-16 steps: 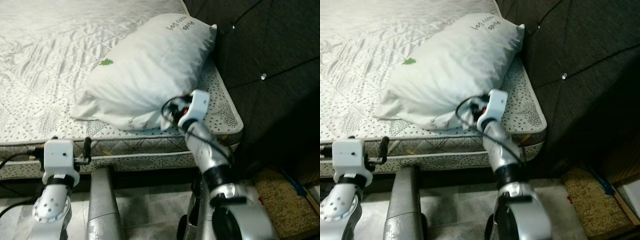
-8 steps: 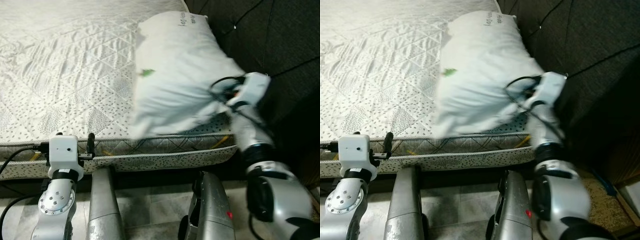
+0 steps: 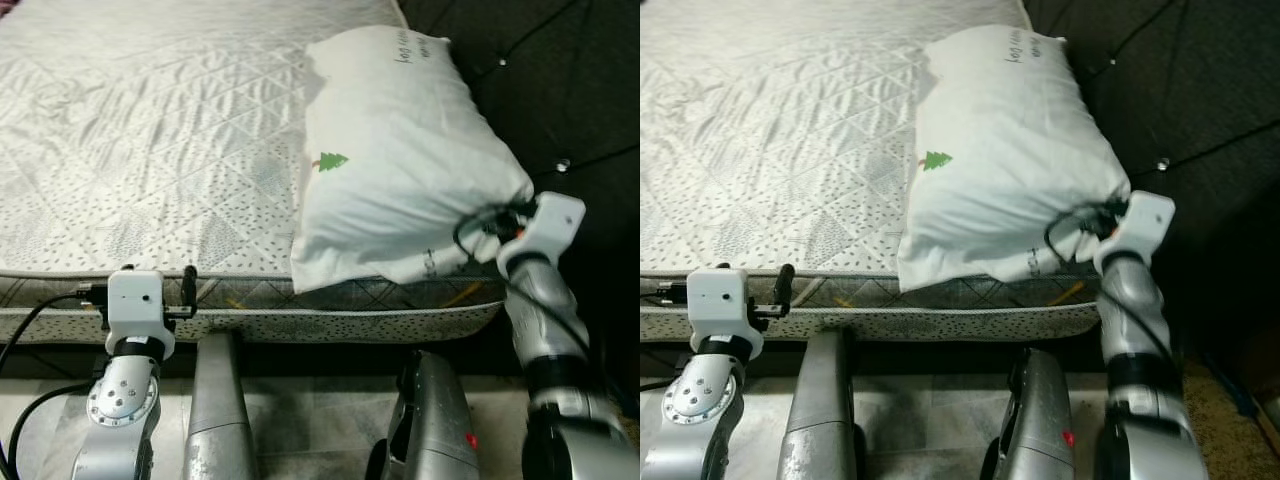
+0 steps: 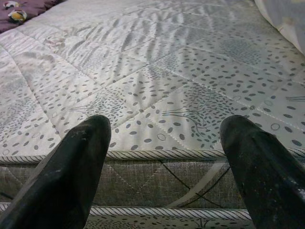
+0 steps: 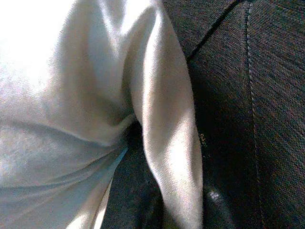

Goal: Clean up the room

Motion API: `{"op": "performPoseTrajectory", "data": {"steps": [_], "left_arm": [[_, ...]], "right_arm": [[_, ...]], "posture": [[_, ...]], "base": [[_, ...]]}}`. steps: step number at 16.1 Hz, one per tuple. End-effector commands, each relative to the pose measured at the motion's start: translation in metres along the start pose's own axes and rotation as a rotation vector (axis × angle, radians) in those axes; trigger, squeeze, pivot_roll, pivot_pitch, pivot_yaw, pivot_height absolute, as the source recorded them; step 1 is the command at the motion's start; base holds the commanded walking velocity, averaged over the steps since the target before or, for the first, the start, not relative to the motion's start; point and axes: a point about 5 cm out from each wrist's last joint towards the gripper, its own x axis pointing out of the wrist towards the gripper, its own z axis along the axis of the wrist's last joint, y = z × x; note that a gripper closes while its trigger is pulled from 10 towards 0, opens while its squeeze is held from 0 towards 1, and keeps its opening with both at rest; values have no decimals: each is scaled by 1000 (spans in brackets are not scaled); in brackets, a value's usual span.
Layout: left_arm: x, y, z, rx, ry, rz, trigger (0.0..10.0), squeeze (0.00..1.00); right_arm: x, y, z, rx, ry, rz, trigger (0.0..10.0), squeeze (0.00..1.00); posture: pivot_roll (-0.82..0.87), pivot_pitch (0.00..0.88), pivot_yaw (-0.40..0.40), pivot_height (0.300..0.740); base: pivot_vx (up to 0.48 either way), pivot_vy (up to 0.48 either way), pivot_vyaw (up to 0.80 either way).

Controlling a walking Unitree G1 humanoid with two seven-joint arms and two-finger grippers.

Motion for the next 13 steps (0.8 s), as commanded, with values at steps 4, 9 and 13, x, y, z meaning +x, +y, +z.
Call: {"op": "performPoseTrajectory", "data": {"steps": [4,9,13], "left_arm": [[4,3,-1,13,-2,8,10000,0],[8,0,0,10,-13,-2,10000,0],[9,-3,-1,3,-15,11,10000,0]], "right_arm": [[-40,13,-23,-13,36,72,0,0],[-4,19,13,-88,-26,143,0,0],[29,-47,65,-152,-39,-104,0,0]], "posture": [[110,0,-38,487],[109,0,-36,487],[110,0,-49,487]], "base": [[0,0,0],[0,0,0],[0,0,0]]}}
